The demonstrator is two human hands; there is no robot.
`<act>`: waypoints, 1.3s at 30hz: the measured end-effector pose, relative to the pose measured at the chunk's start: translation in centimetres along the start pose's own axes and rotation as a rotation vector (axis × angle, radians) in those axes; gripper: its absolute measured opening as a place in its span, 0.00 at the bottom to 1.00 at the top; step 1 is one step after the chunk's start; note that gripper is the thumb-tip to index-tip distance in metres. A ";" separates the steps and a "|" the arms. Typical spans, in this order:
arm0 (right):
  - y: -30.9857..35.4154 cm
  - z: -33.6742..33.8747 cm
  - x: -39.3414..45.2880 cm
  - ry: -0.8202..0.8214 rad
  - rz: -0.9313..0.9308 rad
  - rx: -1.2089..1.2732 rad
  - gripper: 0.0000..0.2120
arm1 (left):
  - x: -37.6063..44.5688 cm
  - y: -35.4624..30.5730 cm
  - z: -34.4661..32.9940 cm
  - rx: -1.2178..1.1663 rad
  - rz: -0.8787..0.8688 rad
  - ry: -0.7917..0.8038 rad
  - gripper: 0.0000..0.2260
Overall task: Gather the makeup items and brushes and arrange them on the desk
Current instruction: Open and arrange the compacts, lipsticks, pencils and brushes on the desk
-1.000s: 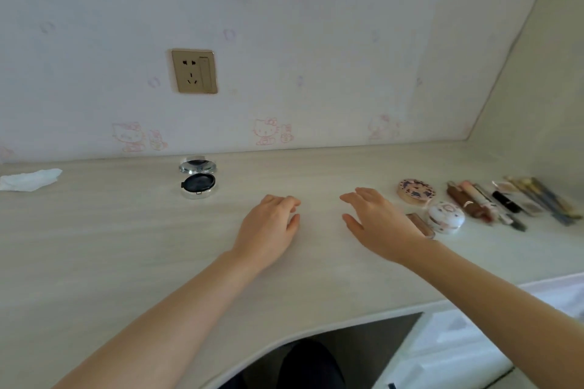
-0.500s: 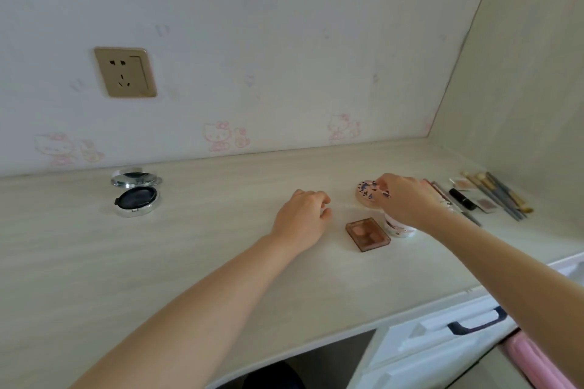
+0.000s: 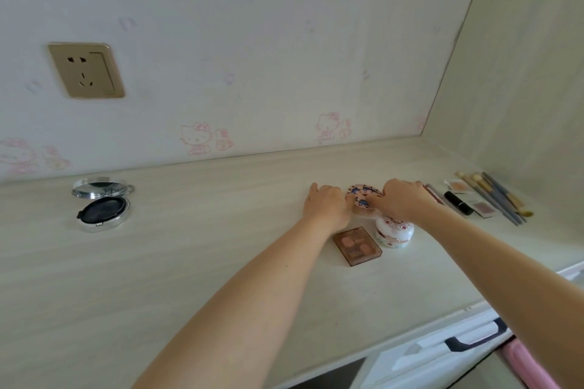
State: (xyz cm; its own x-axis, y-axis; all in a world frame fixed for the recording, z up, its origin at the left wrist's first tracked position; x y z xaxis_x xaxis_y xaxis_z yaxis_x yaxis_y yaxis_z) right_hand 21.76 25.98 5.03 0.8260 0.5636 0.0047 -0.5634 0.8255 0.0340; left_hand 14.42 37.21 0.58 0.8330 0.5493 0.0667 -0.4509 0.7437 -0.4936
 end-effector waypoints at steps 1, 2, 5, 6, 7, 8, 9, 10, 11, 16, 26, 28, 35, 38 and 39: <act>0.0 -0.1 0.0 0.016 -0.001 0.001 0.23 | 0.1 -0.2 -0.4 0.024 0.008 0.012 0.25; 0.0 -0.1 0.1 0.022 0.000 0.008 0.23 | 0.1 -0.4 -0.6 0.042 0.015 0.020 0.25; -0.1 -0.1 0.1 0.018 -0.004 0.053 0.24 | 0.0 -0.8 -1.0 0.053 0.026 0.020 0.25; -0.2 -0.2 0.0 0.017 -0.014 0.076 0.24 | 0.0 -0.8 -1.0 0.046 0.027 0.012 0.25; -0.2 -0.2 -0.1 0.014 -0.025 0.105 0.24 | 0.0 -0.8 -0.9 0.040 0.024 0.003 0.24; -0.3 -0.2 -0.2 0.011 -0.040 0.139 0.24 | -0.1 -0.7 -0.8 0.032 0.015 -0.007 0.24; -0.4 -0.1 -0.3 0.004 -0.057 0.181 0.23 | -0.2 -0.7 -0.6 0.017 0.002 -0.022 0.24; -0.5 0.0 -0.5 -0.005 -0.076 0.230 0.21 | -0.3 -0.6 -0.5 -0.014 -0.012 -0.041 0.23; -0.5 0.2 -0.6 -0.012 -0.092 0.282 0.20 | -0.4 -0.5 -0.3 -0.071 -0.024 -0.064 0.22; 0.4 1.2 -1.3 -0.100 -0.113 0.510 0.14 | -1.4 0.5 1.7 -0.545 0.030 -0.238 0.13; 3.0 2.0 -2.6 -0.091 -0.184 1.273 0.08 | -3.8 3.7 6.2 -1.215 0.154 -0.274 0.10; 4.4 2.0 -3.5 -0.020 -0.168 1.400 0.07 | -5.0 4.4 7.4 -1.231 0.137 -0.251 0.09; 10.2 2.7 -7.4 0.099 -0.046 1.521 0.08 | -9.3 8.3 11.6 -1.221 0.120 -0.212 0.13; 12.9 2.7 -9.1 0.154 -0.006 1.530 0.08 | -11.4 10.4 13.3 -1.225 0.122 -0.220 0.13; 13.8 2.6 -9.6 0.175 0.000 1.536 0.08 | -12.1 11.1 13.7 -1.231 0.124 -0.220 0.12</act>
State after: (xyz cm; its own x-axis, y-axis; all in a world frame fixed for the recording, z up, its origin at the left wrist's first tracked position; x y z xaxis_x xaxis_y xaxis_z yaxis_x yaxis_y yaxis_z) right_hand 6.12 31.87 8.04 0.7523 0.6504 -0.1048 0.0850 0.0619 0.9945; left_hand -5.06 44.07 6.20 0.6822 0.7297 0.0465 0.1740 -0.1003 -0.9796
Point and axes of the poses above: each hand's wrist, its own x-axis towards the middle knuckle, its own z-axis out of the back of the hand, y = z × x, the point moved 8 cm from there along x, towards the middle knuckle, and after that the axes turned 6 degrees about -y, right-handed, at the moved point
